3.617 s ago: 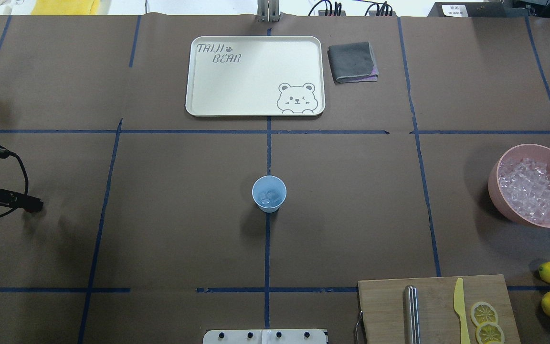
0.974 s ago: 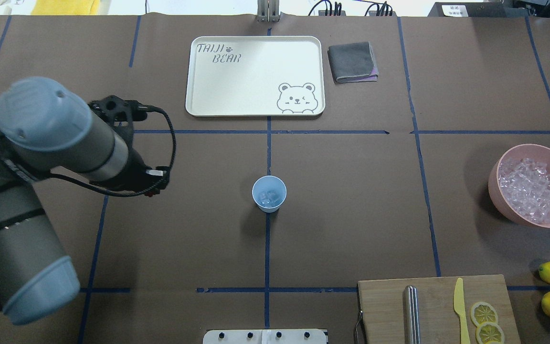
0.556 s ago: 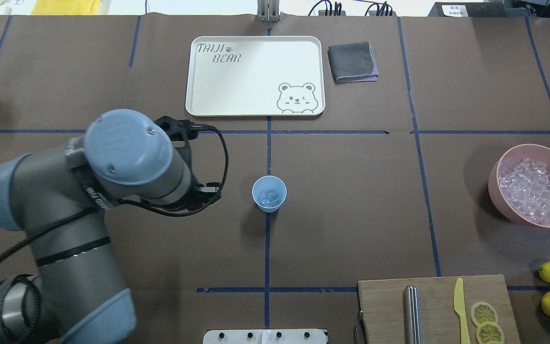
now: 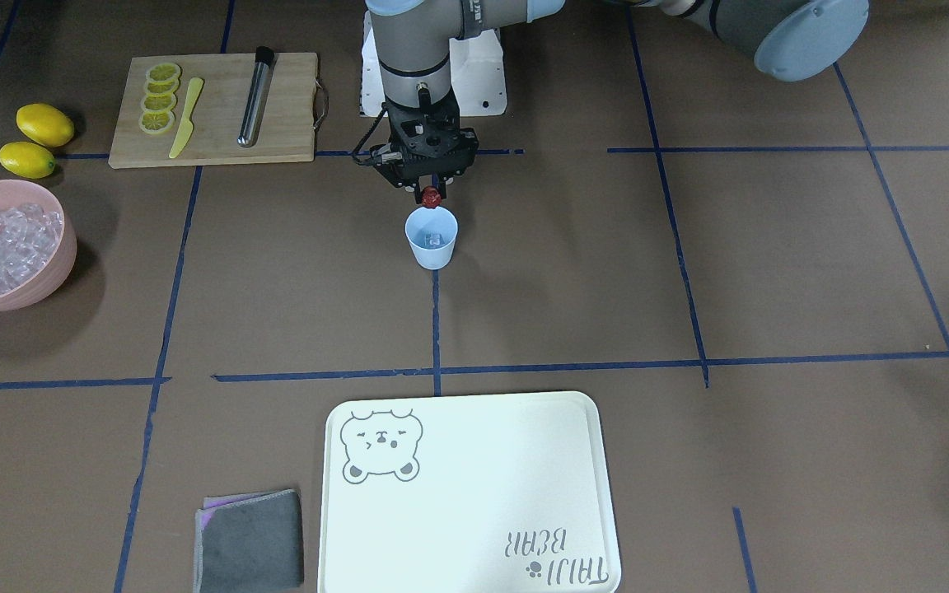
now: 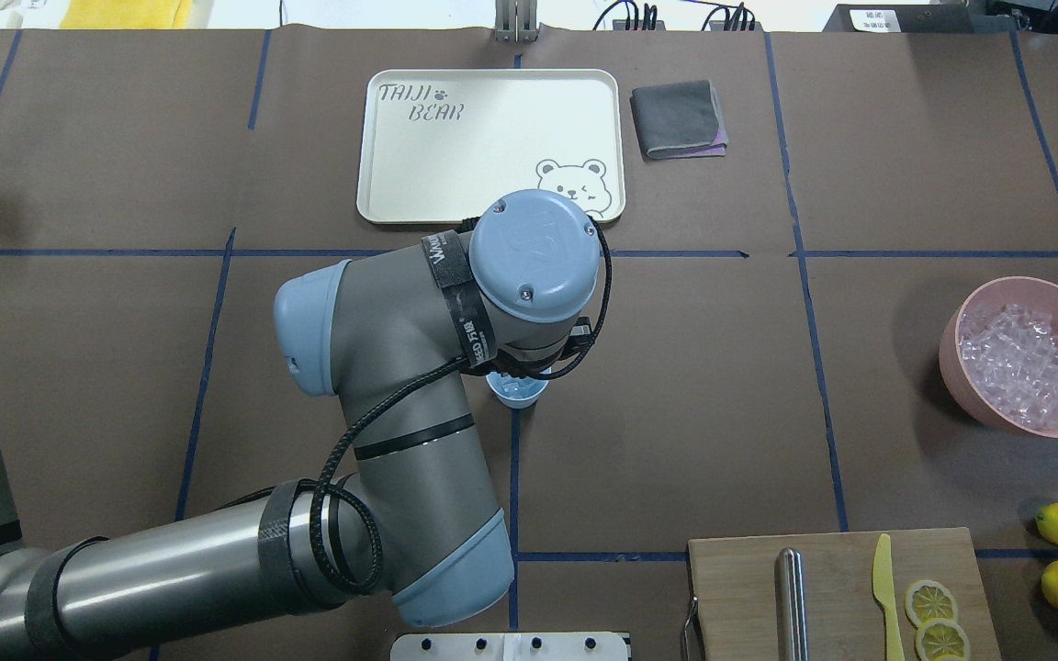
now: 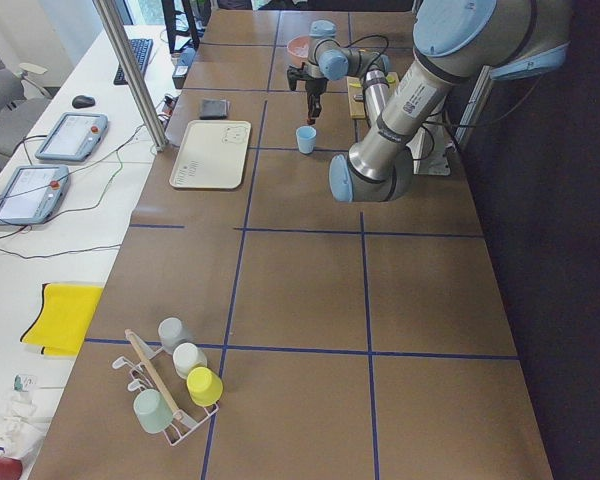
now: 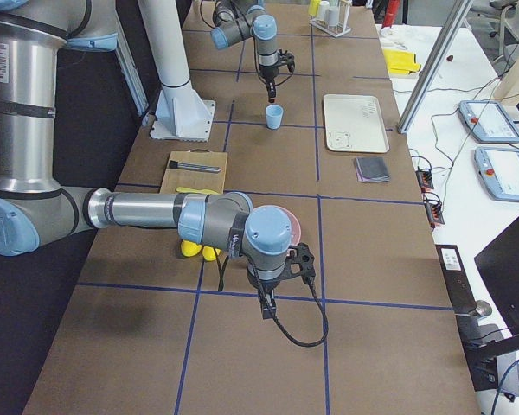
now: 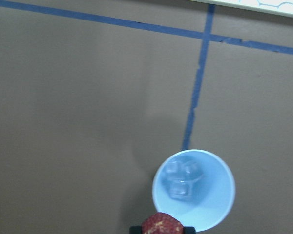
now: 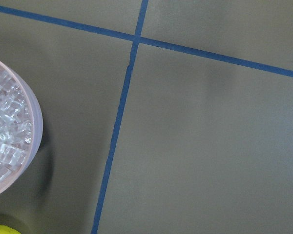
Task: Put ice and strawberries in cup
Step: 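Carry the strawberry over the cup and release it with the left gripper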
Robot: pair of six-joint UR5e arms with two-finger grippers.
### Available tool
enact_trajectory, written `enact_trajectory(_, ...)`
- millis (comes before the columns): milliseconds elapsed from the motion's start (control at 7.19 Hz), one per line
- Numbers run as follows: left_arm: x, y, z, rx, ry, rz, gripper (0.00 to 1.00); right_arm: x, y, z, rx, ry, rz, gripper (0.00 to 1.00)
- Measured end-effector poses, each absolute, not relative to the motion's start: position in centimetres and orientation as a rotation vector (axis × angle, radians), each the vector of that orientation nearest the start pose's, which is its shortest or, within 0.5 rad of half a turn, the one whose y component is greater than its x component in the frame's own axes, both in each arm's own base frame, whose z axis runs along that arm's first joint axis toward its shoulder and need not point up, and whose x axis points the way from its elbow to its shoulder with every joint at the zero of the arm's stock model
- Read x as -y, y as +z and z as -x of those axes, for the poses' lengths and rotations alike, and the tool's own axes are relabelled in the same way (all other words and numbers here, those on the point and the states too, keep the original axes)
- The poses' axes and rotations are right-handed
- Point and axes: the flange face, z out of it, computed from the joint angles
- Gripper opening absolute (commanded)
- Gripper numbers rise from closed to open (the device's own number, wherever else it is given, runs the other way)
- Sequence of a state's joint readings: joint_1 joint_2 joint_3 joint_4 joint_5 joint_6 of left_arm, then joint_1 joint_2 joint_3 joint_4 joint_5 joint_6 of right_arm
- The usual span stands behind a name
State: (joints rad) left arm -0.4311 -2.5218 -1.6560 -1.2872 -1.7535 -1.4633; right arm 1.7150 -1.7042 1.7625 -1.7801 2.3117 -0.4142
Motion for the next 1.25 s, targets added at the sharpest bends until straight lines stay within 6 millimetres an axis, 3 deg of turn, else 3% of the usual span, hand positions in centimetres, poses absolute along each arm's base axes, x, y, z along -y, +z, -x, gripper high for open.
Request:
enact_trajectory(278,39.4,7.7,-58.0,-0.774,-0.226,-0.037,0.85,40.9,64.9,-12.6,0.751,-0.202,-0.066,0.99)
enact_trajectory(417,39.5,7.7,-57.9,-0.775,-0.216,-0.041,0.99,40.9,64.9,-12.6,0.750,-0.202,-0.066,0.99)
enact_trajectory(974,39.9,8.3,-57.5,-0.769,-0.193,-0.050,0.99,40.9,64.9,-12.6,0.752,-0.201,-0.065,0.99)
enact_trajectory(1113,39.9,9.5,-56.8,-0.762,-0.153,-0.067,0.99,40.8,64.9,-12.6,0.752,-0.202,-0.065,0.99)
enact_trajectory(1252,40.1,11.6,-54.5,-0.760,-0.091,-0.092,0.99,40.8,65.0,-12.6,0.752,-0.201,-0.063,0.99)
